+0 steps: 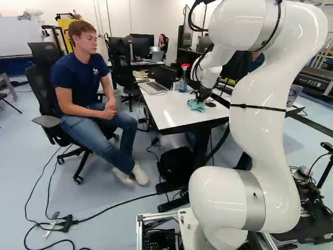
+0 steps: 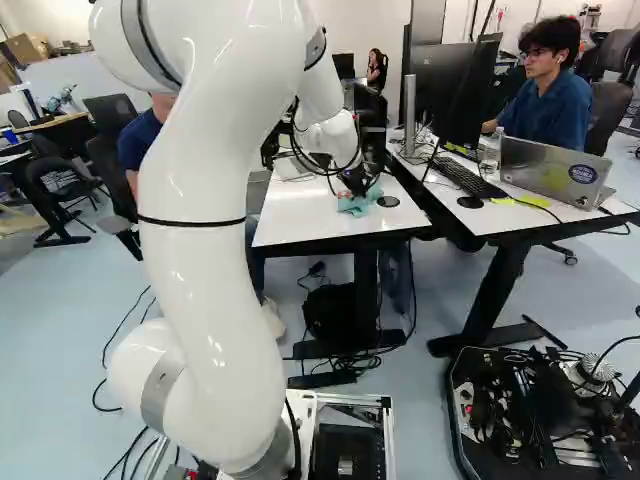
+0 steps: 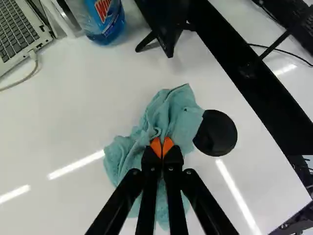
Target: Clean the table with the green towel
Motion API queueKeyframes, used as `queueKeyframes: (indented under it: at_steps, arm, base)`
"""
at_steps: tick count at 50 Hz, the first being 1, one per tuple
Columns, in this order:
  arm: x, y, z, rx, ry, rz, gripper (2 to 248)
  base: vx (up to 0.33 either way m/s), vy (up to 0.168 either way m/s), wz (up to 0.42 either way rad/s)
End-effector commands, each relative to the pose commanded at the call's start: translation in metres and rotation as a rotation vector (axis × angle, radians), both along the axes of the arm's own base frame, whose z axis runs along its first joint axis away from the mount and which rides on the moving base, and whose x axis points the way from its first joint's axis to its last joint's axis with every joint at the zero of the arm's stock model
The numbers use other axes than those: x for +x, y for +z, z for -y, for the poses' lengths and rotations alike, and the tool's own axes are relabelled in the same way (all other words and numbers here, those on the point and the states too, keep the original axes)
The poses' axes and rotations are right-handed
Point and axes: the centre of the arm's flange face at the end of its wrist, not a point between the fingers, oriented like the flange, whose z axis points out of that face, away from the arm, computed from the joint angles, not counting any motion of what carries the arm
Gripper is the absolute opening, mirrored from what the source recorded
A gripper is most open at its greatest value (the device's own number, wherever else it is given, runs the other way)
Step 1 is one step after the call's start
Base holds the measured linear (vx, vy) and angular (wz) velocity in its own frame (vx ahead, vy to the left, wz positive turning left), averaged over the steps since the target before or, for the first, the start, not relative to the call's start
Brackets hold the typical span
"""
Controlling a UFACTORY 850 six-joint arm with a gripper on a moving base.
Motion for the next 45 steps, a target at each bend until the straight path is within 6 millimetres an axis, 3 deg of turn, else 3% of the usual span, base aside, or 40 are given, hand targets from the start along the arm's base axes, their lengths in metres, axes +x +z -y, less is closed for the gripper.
queueKeyframes:
  at_steps: [13,45]
  arm:
    - [0.003,0.0,0.0,-0.001,0.001,0.002,25]
    - [0.059,-0.005,-0.013,-0.01,0.044,0.039,25]
  base:
    - [0.0,0.0,0.0]
    - [0.0,0.0,0.0]
